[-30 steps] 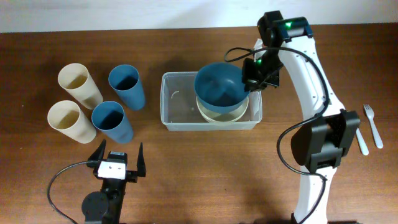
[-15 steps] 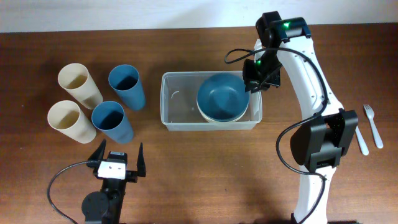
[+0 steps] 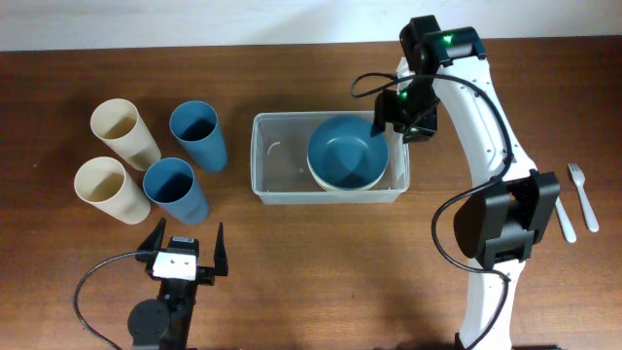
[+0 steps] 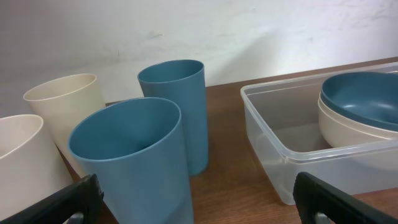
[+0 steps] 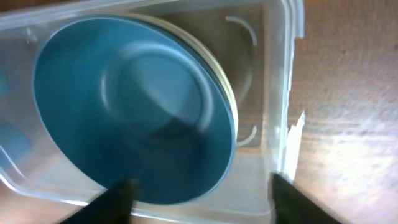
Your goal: Pack container
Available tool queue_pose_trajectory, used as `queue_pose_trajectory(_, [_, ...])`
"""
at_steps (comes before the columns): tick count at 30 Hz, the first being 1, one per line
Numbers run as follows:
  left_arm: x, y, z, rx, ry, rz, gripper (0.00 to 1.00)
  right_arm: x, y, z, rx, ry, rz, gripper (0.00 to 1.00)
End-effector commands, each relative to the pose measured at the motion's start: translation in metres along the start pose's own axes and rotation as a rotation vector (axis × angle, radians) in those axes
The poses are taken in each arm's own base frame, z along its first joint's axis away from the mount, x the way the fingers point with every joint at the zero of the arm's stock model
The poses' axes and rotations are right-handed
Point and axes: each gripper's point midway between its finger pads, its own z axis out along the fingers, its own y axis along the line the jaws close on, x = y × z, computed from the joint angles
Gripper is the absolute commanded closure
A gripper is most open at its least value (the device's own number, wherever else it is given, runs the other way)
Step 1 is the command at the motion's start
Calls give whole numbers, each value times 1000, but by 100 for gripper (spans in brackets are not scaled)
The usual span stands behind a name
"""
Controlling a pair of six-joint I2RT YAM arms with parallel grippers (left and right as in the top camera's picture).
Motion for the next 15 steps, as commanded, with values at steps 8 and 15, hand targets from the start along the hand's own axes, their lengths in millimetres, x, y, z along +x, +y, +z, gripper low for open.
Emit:
queue_pose_trajectory(8, [2,0,0,0,6,16,0,-48,-43,-95,-45,-262,93,1])
queue_pose_trajectory(15, [2,0,0,0,6,16,0,-49,-137,-196,-49,-496,299,1])
